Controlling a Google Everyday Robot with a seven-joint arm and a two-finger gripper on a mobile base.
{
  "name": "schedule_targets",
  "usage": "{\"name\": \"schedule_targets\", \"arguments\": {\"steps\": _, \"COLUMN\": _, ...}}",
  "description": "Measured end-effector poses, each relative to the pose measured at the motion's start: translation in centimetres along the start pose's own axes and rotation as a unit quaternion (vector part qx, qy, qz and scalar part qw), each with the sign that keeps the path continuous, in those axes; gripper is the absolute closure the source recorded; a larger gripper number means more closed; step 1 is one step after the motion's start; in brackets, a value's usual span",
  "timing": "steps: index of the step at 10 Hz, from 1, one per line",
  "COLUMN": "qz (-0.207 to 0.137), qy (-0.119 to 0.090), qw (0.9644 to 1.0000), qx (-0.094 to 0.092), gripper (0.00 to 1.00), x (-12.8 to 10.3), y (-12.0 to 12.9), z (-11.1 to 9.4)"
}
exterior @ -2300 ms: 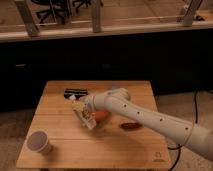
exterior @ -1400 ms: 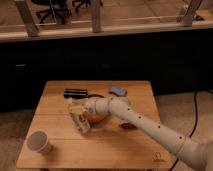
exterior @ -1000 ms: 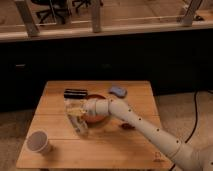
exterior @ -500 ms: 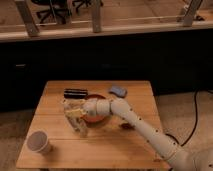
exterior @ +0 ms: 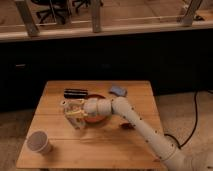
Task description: Stand the bottle upright
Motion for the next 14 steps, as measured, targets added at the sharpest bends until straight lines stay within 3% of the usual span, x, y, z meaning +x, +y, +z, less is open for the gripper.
{"name": "schedule_targets", "arguments": {"steps": 5, "qz": -0.031, "qy": -0.007, "qw": 0.9993, "qx": -0.018, "gripper": 1.00, "x": 0.1, "y": 0.7, "z": -0.2}}
{"name": "schedule_targets", "arguments": {"steps": 14, "qz": 0.004, "qy": -0.020, "qw": 0.9986, "qx": -0.049, "gripper": 1.00, "x": 1.9, "y": 1.9, "z": -0.3}}
